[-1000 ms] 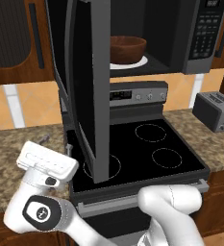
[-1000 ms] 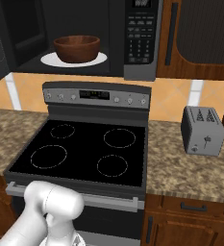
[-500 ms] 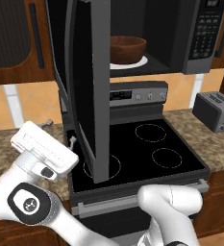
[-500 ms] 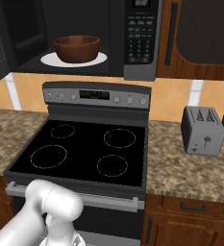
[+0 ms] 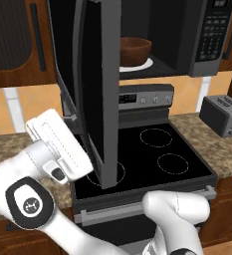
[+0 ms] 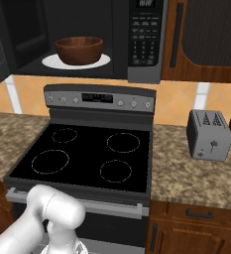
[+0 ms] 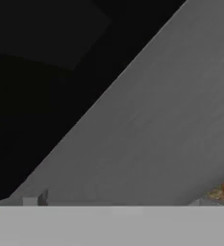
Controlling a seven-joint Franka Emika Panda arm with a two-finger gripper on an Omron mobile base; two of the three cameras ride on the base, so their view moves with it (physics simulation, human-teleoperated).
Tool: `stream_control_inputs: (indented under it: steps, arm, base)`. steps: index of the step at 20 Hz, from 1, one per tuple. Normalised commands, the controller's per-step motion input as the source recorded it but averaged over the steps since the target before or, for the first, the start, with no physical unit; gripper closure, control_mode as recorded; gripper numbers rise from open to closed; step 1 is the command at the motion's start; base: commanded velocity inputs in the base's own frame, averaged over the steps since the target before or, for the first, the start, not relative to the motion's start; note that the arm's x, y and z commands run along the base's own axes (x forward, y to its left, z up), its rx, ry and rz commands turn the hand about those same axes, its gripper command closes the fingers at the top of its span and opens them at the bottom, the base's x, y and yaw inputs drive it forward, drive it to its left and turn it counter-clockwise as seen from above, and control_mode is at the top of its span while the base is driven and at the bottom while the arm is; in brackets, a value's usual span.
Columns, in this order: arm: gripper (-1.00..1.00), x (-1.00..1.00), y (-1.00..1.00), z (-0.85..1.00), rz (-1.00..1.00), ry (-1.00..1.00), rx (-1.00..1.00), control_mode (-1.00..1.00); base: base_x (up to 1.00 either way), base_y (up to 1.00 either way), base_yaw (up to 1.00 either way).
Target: Pick the onion from the sink and place it in the bowl. Then pick the bowl and place it in the microwave. Then close the microwave door and press the start button.
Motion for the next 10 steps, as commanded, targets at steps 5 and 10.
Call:
stream_control_inputs:
  steps: [5,10]
  arm:
    - [-1.0,-0.4,-0.99,0.28,0.0,-0.14,0.25,-1.0]
    - [-1.0,-0.16,-1.0,0.26,0.07,-0.11,0.24,-1.0]
  base:
    - [0.0,0.0,0.0]
    - [0.0,0.0,0.0]
